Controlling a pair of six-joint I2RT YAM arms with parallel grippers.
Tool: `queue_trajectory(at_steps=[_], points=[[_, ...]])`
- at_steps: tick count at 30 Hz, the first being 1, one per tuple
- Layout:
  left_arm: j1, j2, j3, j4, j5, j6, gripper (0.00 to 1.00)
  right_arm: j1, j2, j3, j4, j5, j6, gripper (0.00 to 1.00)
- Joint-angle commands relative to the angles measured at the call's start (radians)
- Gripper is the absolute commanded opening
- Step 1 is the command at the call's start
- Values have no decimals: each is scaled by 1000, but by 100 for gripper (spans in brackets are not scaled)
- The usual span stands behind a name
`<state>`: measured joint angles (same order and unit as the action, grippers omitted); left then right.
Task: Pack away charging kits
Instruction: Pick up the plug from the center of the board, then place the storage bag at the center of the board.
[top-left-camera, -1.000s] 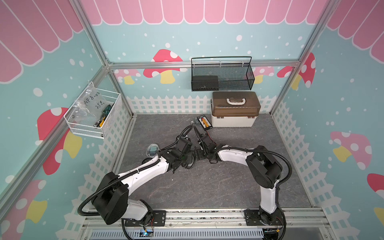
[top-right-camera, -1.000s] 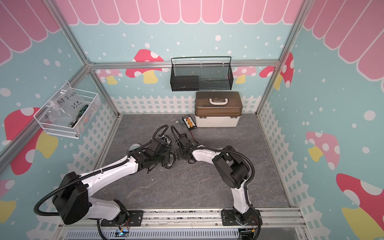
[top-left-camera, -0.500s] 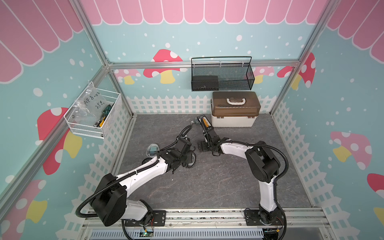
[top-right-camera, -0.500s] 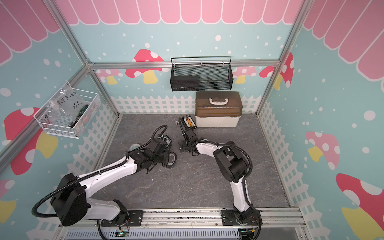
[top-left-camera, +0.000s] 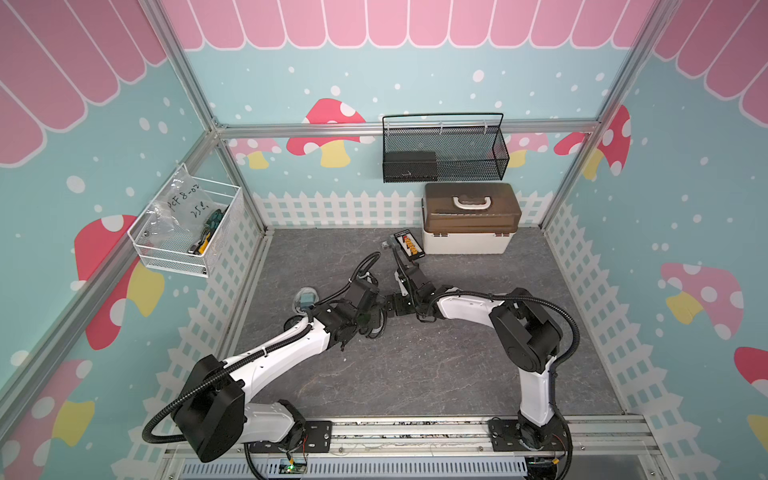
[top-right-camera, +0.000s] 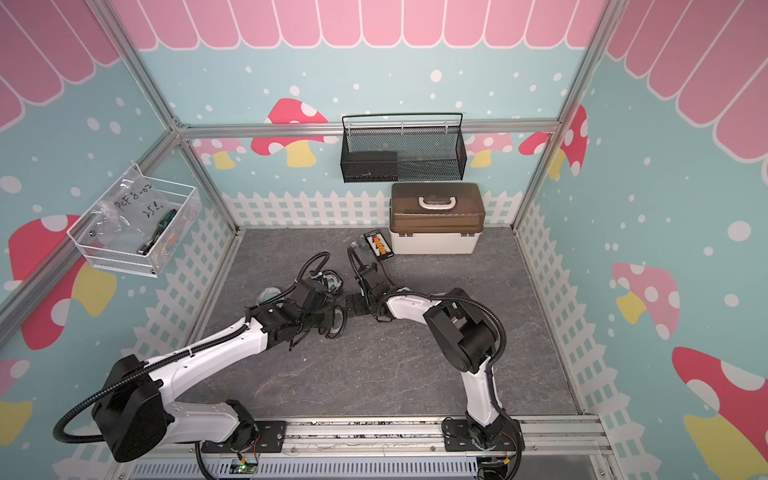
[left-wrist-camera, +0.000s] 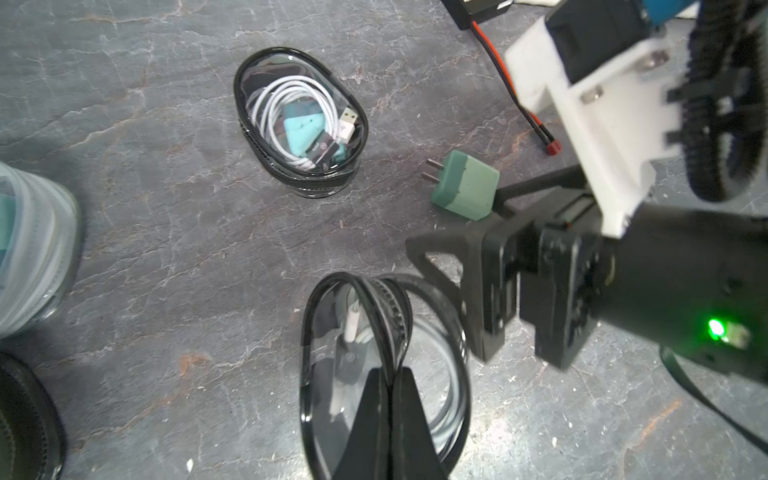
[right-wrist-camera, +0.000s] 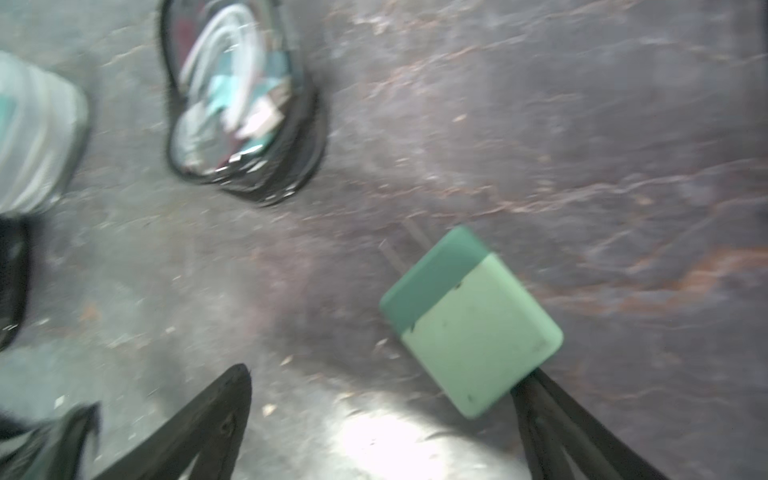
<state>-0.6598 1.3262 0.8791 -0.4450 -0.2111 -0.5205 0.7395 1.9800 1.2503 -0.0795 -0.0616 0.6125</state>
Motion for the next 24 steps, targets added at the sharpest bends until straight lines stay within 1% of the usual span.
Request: queue_trajectory(at_steps=[1, 3, 4, 9, 10, 12, 15, 18, 20, 24], points=[[15, -42, -24, -17, -43, -28, 0, 29, -58, -35, 30, -27, 33, 95], [27, -58, -37, -29, -68, -35, 0, 36, -70, -41, 25, -12, 25, 92], [37, -64, -43, -35, -72, -39, 0, 37, -72, -40, 9, 17, 16, 92], [97, -66, -58, -48, -54, -46, 0, 37, -68, 21, -144, 275, -59, 92], [103, -64, -56, -47, -49, -49, 0, 37, -46, 51, -178, 325, -77, 92], [107, -51, -47, -47, -38, -49, 0, 37, 2, 98, -203, 385, -127, 92], [107, -25, -27, -46, -21, -46, 0, 37, 79, 174, -213, 375, -199, 92], [108, -1, -15, -44, -12, -44, 0, 37, 133, 225, -207, 315, -233, 92], [108, 8, -12, -44, -13, -45, 0, 37, 158, 249, -211, 295, -238, 88], [110, 9, -15, -42, -13, -47, 0, 37, 183, 262, -220, 286, -237, 76]])
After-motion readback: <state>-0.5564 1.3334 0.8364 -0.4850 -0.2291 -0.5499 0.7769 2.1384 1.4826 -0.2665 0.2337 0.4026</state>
